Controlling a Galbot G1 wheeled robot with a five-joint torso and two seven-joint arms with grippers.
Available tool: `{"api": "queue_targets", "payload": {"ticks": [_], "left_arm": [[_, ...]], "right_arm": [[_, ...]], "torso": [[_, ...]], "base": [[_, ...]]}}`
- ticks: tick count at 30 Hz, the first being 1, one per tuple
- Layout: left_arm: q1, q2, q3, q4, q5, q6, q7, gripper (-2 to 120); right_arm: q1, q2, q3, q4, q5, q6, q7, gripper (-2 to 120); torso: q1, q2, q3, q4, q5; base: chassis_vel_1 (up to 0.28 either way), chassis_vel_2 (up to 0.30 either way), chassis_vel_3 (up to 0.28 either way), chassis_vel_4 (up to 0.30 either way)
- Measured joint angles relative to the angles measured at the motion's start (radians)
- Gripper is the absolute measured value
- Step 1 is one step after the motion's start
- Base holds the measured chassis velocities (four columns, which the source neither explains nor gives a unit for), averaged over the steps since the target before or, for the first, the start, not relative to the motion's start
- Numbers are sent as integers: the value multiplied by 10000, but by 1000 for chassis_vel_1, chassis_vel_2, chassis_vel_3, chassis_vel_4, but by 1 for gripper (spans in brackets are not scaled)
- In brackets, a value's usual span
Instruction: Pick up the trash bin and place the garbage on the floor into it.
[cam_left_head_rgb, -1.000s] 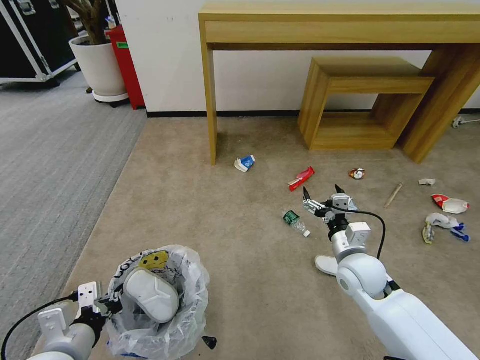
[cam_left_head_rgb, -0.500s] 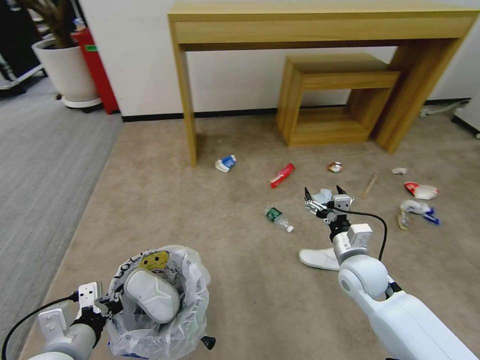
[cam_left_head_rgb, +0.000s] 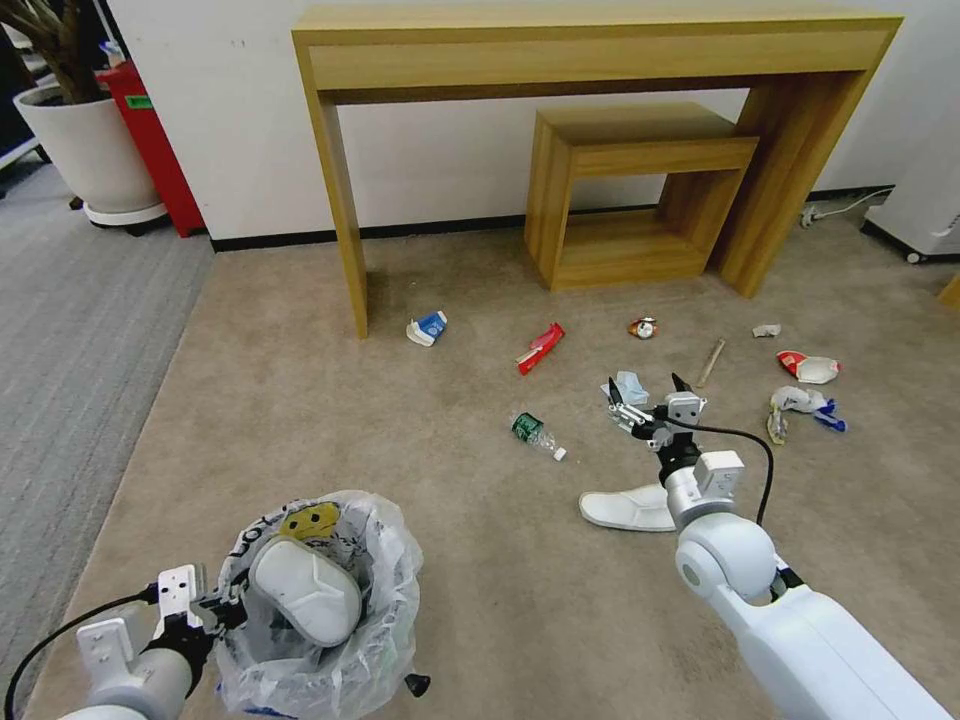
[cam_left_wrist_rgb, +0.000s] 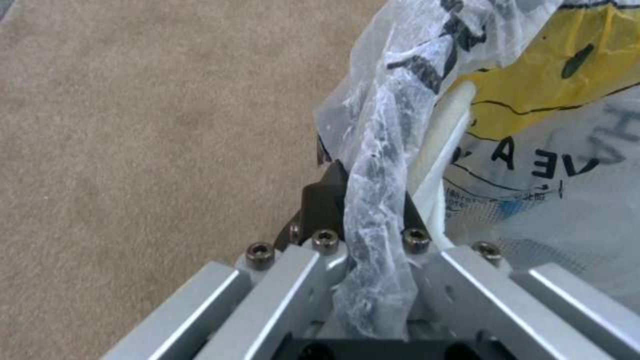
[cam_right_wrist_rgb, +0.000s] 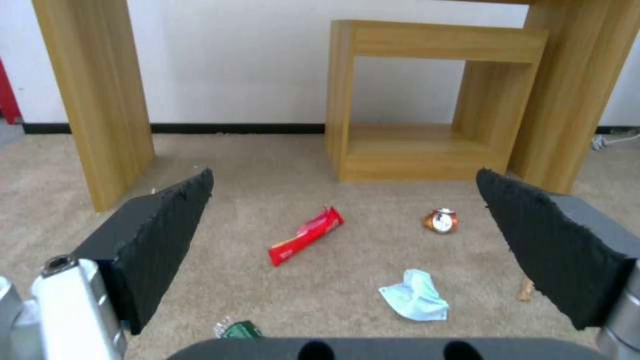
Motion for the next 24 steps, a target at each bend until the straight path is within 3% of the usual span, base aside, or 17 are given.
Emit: {"api": "queue_targets", "payload": {"ticks": [17, 24], "left_arm": [[-102, 145, 36, 102, -156, -123, -93, 1], [-63, 162, 32, 104, -170, -218, -94, 1]], "right_arm": [[-401, -28, 384, 206, 84, -239, 103, 93], [-475, 3, 386, 265, 49, -270, 108, 93]], "torso": [[-1, 0, -1, -1, 1], [-1, 0, -1, -1, 1]], "base": [[0, 0, 0, 0], [-91, 93, 105, -100]]}}
